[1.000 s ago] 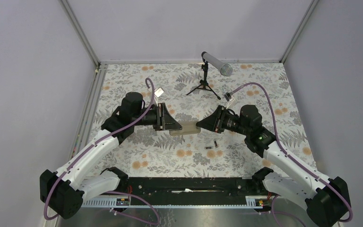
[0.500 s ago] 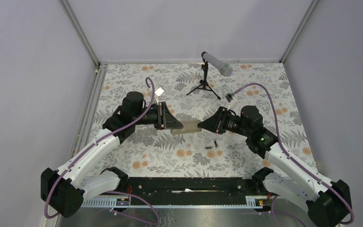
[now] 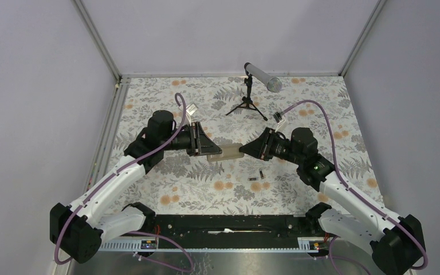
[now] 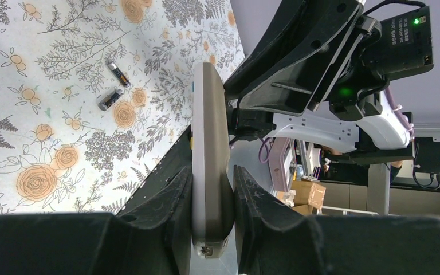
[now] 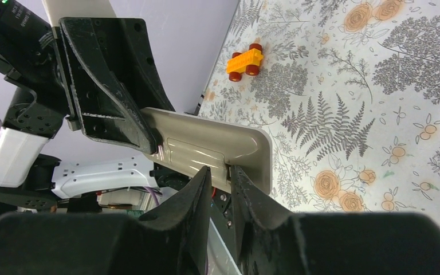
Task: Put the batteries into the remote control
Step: Remove the battery cover from the remote control.
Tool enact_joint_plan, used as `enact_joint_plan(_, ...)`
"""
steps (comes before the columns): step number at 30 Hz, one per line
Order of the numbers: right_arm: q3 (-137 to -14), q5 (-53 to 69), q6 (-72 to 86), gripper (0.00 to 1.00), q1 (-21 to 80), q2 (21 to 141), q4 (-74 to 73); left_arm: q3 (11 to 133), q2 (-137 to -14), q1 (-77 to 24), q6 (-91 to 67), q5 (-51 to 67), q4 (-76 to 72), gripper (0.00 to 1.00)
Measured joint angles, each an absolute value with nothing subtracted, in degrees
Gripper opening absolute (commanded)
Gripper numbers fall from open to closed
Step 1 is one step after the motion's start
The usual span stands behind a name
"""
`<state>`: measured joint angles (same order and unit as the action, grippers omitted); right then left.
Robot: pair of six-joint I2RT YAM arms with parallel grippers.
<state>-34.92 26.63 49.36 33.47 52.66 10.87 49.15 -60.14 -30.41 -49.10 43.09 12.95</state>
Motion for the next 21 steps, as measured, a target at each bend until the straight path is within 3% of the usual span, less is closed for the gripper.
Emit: enact_joint_plan(21,-26.83,33.5,60.51,0.27,31.73,54.61,31.22,49.15,-59.75,-29.93,-49.74,43.75,12.45,0.0)
